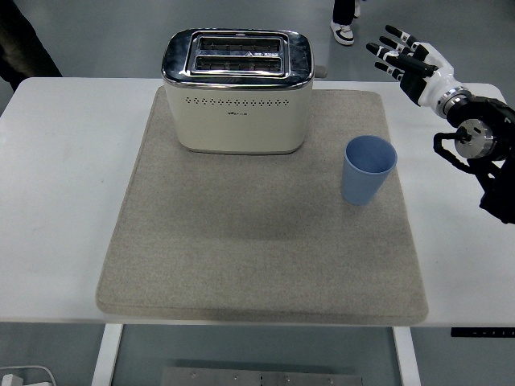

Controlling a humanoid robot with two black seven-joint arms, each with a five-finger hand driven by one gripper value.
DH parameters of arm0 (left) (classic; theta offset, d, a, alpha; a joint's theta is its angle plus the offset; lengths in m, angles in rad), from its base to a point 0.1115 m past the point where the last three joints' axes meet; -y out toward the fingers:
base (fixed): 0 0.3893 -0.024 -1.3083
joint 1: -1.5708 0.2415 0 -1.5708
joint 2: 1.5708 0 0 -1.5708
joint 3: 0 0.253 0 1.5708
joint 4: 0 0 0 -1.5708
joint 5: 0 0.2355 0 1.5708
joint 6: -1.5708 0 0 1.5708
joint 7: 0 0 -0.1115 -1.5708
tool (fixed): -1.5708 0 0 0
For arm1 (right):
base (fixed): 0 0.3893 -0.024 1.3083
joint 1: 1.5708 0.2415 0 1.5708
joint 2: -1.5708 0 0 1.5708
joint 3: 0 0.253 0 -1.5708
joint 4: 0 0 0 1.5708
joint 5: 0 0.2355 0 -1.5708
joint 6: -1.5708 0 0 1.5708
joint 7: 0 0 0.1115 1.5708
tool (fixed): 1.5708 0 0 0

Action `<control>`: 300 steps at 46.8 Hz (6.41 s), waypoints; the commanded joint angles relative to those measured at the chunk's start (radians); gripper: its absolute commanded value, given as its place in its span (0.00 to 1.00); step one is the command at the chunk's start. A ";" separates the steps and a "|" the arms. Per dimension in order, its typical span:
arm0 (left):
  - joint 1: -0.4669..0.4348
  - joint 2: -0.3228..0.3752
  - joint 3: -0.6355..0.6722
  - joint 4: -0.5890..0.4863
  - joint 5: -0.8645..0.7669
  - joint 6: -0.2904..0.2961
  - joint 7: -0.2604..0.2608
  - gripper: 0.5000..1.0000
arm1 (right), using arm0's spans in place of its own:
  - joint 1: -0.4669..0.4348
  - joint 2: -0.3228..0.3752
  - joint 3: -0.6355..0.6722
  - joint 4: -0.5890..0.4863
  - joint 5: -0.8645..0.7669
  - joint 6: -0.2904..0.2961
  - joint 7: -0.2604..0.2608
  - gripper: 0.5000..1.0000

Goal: Put the water cup in front of the bread machine

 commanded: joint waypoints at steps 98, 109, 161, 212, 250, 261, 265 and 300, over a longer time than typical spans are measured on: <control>-0.003 0.000 0.003 -0.009 0.002 -0.003 0.000 1.00 | -0.276 -0.474 0.014 0.305 -0.221 0.397 0.235 0.86; -0.003 0.000 0.002 -0.005 0.001 -0.001 0.000 1.00 | -0.311 -0.504 0.015 0.342 -0.221 0.397 0.258 0.86; -0.003 0.000 0.002 -0.017 0.007 -0.013 0.000 1.00 | -0.461 -0.669 0.014 0.807 -0.528 0.060 0.400 0.84; -0.003 0.000 0.002 -0.020 0.009 -0.015 0.000 1.00 | -0.523 -0.500 0.014 0.884 -0.589 -0.134 0.393 0.85; -0.003 0.000 0.000 -0.020 0.007 -0.015 0.000 1.00 | -0.510 -0.383 0.009 0.792 -0.591 -0.140 0.388 0.85; -0.002 0.000 0.002 -0.018 0.007 -0.015 0.000 1.00 | -0.507 -0.365 0.012 0.772 -0.591 -0.137 0.388 0.85; -0.002 0.000 0.002 -0.018 0.007 -0.015 0.000 1.00 | -0.506 -0.356 0.011 0.765 -0.591 -0.137 0.390 0.85; 0.000 0.000 0.002 -0.018 0.007 -0.015 0.000 1.00 | -0.503 -0.348 0.011 0.761 -0.591 -0.140 0.388 0.53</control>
